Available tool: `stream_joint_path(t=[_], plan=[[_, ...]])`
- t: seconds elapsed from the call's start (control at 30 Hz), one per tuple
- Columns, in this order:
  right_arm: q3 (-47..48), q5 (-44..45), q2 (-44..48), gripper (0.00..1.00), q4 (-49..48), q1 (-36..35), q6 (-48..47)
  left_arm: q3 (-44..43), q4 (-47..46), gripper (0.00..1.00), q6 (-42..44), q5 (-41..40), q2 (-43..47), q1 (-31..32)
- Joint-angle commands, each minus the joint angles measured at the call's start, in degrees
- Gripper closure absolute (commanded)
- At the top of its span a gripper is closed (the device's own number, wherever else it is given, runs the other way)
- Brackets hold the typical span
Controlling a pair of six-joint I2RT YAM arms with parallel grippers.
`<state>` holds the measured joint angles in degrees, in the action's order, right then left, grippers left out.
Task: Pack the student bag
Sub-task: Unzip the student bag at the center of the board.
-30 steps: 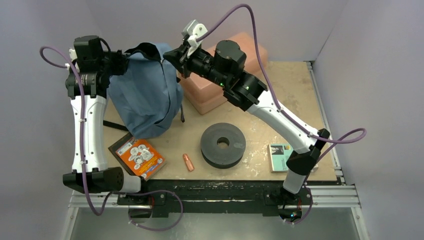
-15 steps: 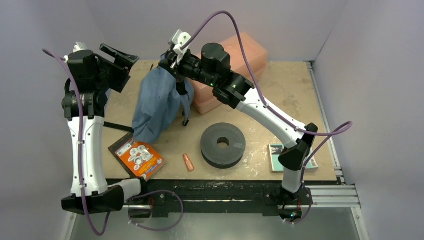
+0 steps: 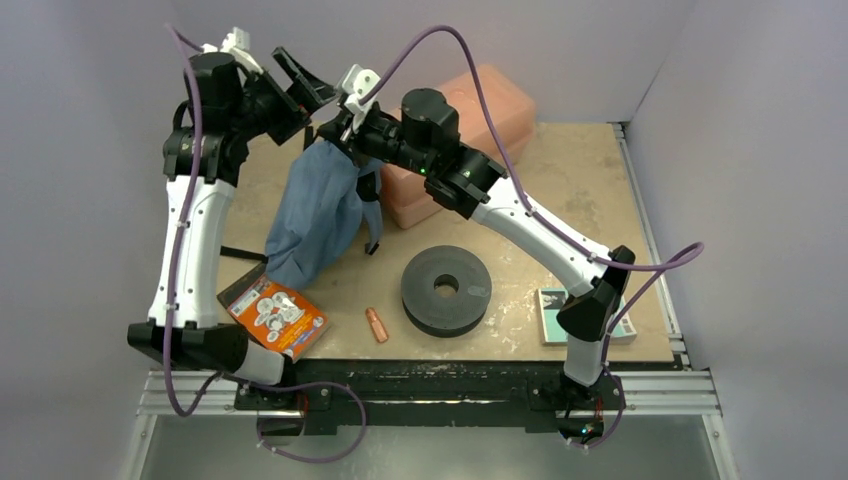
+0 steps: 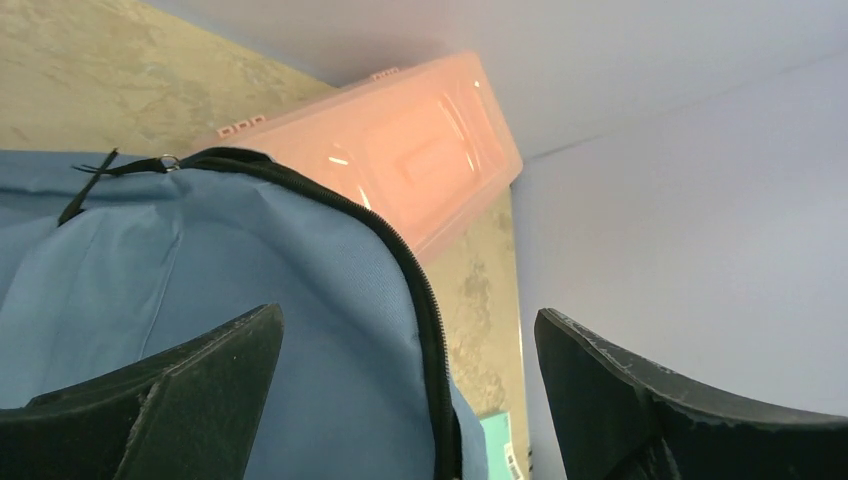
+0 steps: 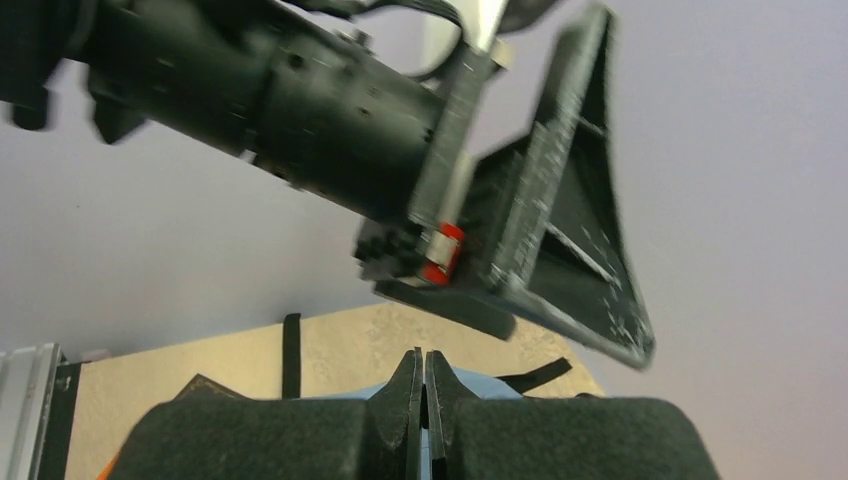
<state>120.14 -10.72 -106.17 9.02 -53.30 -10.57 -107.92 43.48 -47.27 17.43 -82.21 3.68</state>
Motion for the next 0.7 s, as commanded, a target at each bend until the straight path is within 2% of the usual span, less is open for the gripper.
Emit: stream_joint_path(t=[0.0,0.07,0.2,0.33,0.4,0.43,0.53,0.67], plan=[[-0.4,-1.3,3.2,1.00,-2.0,-0.1,-1.1,-3.2,-2.7,0.03,6.5,7.5,-3.7,0.7],[-0.5,-1.2,3.5,1.00,-1.7,-0.1,-1.4,-4.0,-2.9,0.04,8.4,10.9,-5.1,0.8],[-1.4,-1.3,4.1,1.00,-2.2,-0.1,-1.6,-5.0,-1.3,0.20,10.7,14.9,-7.5,0.9],[-1.3,-1.4,4.1,1.00,-2.2,-0.1,-1.7,-2.0,-3.1,0.50,10.7,16.8,-7.5,1.0],[-1.2,-1.5,3.9,1.00,-2.0,-0.1,-1.9,-0.9,-4.6,0.59,10.8,17.3,-7.2,1.0],[-1.0,-1.5,3.7,1.00,-1.8,-0.1,-2.1,-0.6,-5.7,0.67,10.6,17.2,-7.0,1.0],[-0.2,-1.1,3.3,1.00,-0.9,-0.1,-2.5,-0.6,-8.2,1.00,10.5,13.8,-6.0,1.0],[-0.1,-1.0,3.8,1.00,0.2,-0.1,-2.5,-1.6,-11.3,1.00,8.3,1.1,-3.8,0.7]])
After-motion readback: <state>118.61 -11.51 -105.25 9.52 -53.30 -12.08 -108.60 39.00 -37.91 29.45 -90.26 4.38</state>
